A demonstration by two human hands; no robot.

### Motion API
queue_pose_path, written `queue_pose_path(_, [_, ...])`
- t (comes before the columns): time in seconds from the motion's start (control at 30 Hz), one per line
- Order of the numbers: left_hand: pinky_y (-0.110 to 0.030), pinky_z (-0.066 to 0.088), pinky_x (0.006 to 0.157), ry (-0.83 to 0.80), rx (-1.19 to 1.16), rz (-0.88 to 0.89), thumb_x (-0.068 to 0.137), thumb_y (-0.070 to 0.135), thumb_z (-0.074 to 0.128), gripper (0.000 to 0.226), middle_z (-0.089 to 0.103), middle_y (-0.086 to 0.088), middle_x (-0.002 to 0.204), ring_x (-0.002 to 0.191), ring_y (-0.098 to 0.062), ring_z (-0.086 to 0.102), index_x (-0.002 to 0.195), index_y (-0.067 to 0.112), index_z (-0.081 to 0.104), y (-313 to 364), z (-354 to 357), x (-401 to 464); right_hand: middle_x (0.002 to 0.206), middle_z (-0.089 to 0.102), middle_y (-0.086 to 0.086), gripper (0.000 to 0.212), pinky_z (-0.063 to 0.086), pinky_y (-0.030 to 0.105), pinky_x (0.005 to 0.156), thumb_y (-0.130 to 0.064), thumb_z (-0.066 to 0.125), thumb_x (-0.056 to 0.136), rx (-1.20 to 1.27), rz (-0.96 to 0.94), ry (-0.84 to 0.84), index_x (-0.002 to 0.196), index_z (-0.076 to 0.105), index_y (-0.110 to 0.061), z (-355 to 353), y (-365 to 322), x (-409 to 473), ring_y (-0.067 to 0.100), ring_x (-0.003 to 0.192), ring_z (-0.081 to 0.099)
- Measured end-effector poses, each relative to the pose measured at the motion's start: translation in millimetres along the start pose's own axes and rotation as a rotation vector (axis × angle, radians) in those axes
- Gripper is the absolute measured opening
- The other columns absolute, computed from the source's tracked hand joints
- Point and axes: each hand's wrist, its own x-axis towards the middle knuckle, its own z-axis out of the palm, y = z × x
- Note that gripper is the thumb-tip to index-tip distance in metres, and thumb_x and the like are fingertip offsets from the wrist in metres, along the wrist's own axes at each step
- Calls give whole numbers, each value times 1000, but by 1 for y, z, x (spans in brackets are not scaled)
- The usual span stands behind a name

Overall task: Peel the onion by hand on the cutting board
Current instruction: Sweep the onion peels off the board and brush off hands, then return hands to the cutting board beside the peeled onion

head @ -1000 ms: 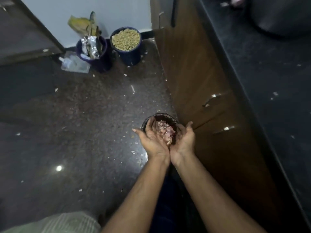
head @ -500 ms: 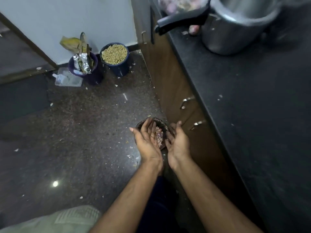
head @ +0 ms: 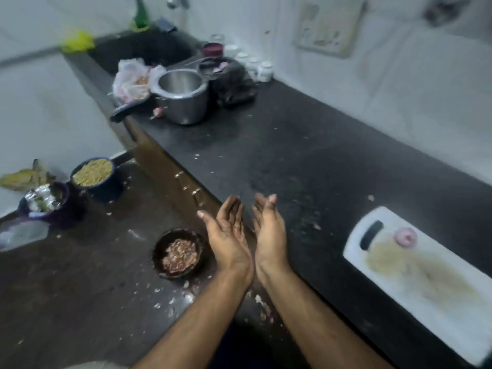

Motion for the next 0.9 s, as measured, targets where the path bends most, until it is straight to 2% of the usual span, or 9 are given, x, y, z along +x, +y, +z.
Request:
queue_pose_path(0.1, [-38, 31, 125, -104, 46, -79, 104, 67, 15, 84, 64, -12, 141, 137, -22, 56, 138, 5, 60, -28, 38, -43, 147, 57, 0, 51, 38, 19, 102, -47, 35, 107, 64, -73, 125, 137, 60, -15, -52, -25, -16, 7, 133, 52])
queue_pose_path(0.23, [-37, 32, 124, -310, 122, -139, 103, 68, 13, 83, 65, -7, 140, 135, -19, 57, 137, 9, 61, -68, 81, -99, 144, 58, -5, 51, 40, 13, 94, -49, 34, 108, 127, -184, 298, 140, 58, -17, -128, -51, -37, 6, 135, 51])
queue_pose_path(0.37, [-34, 36, 121, -397, 166, -204, 104, 66, 13, 81, 66, -8, 139, 134, -19, 59, 135, 9, 61, -103, 101, -133, 141, 60, -8, 55, 40, 23, 109, -52, 34, 107, 191, -253, 438, 141, 58, -16, -180, -55, -51, 2, 130, 55])
queue_pose_path(0.43, [-36, 37, 122, -413, 189, -230, 104, 67, 14, 82, 68, -9, 136, 132, -20, 61, 137, 7, 59, -116, 107, -144, 136, 63, -8, 55, 41, 23, 109, -51, 33, 107, 223, -277, 507, 139, 60, -16, -200, -54, -57, -1, 124, 57])
queue_pose_path(0.63, [-38, 35, 122, -524, 301, -325, 102, 70, 12, 85, 69, -5, 137, 133, -21, 60, 138, 9, 58, -148, 120, -136, 140, 61, 0, 56, 40, 31, 114, -48, 29, 109, 320, -285, 670, 139, 59, -13, -242, -55, -54, 9, 130, 56])
queue_pose_path(0.73, [-38, 35, 122, -561, 359, -370, 101, 73, 12, 85, 69, -3, 138, 133, -21, 61, 134, 12, 62, -159, 130, -120, 140, 61, 0, 56, 43, 26, 106, -47, 30, 109, 348, -277, 717, 141, 57, -10, -258, -61, -41, 11, 130, 56])
queue_pose_path(0.9, [-37, 34, 123, -604, 496, -434, 101, 72, 11, 87, 66, -5, 138, 132, -18, 59, 139, 10, 59, -174, 149, -88, 136, 64, -4, 48, 42, 36, 114, -42, 35, 109, 231, -232, 780, 137, 61, -13, -276, -63, -7, 9, 127, 58])
